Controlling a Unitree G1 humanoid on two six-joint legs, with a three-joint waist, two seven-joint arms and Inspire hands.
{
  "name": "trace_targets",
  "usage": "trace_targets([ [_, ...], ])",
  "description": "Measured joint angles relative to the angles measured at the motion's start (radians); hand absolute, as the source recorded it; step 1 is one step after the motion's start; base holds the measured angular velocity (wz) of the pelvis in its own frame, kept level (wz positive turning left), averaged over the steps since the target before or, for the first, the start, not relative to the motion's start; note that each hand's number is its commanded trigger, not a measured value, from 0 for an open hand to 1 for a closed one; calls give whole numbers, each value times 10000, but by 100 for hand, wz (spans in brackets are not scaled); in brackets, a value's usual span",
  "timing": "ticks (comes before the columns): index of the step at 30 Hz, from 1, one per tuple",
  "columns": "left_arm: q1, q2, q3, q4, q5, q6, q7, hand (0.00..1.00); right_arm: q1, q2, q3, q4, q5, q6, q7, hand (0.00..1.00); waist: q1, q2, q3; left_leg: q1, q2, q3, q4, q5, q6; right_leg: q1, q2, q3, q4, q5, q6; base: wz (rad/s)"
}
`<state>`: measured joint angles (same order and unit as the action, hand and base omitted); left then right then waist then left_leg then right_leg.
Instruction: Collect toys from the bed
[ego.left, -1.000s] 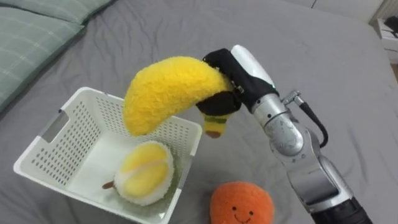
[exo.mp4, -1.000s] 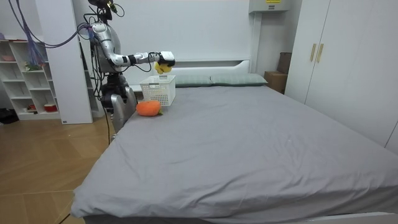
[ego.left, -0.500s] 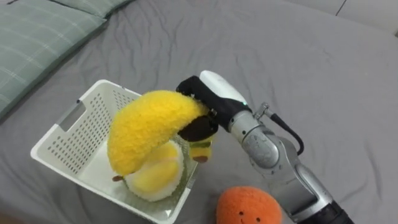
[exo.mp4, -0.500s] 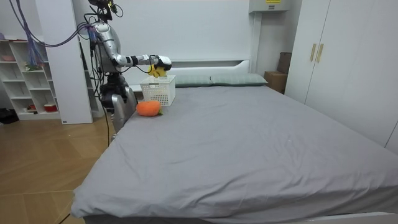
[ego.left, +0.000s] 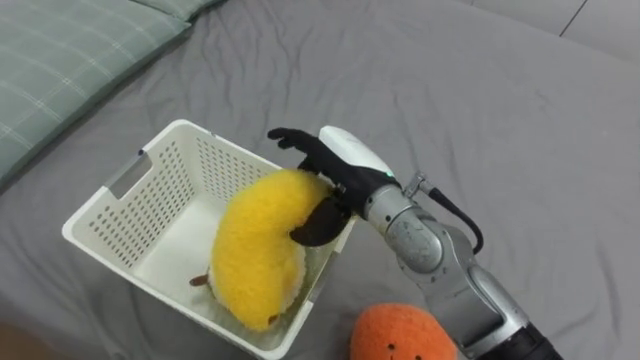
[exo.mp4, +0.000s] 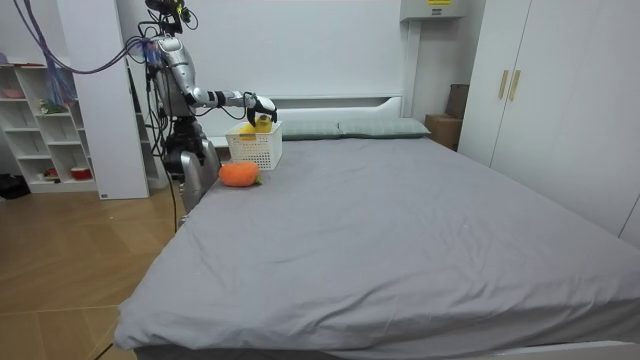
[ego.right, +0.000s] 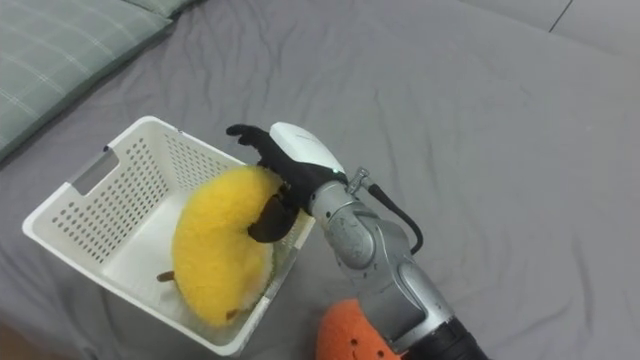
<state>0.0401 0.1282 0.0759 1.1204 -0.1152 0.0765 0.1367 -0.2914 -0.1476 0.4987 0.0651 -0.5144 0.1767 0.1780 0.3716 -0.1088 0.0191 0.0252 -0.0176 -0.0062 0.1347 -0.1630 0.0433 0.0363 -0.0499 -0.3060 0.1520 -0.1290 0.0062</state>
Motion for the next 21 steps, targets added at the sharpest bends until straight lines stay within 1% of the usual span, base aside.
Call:
trace_targets([
  [1,0,-1,-2,5,3,35,-6,0,0,0,0,6,2,0,-1,0,3,26,23,7,-1,-2,1,0,0,-1,0,6,-6,0,0,0],
  [6,-2,-2,-1,5,3,47,-13,0,0,-1,3,8,3,-1,-5,0,13,91,68,-1,-1,-3,1,0,0,-1,1,11,-7,0,0,0],
  [14,-2,-1,0,4,15,56,-17,0,0,-7,3,8,-1,-1,-5,0,13,84,63,-36,-2,-6,1,0,-1,-12,3,9,-14,0,0,0],
  [18,-3,0,3,4,397,59,-15,0,0,-7,3,8,2,-1,-5,0,11,75,57,-27,-1,-6,4,0,-1,-15,3,11,-15,0,0,0],
  [21,-1,4,4,4,419,64,-11,0,0,-7,3,9,41,-1,-28,0,0,87,65,-2,-1,-7,7,0,-1,-16,4,16,-19,0,0,0],
])
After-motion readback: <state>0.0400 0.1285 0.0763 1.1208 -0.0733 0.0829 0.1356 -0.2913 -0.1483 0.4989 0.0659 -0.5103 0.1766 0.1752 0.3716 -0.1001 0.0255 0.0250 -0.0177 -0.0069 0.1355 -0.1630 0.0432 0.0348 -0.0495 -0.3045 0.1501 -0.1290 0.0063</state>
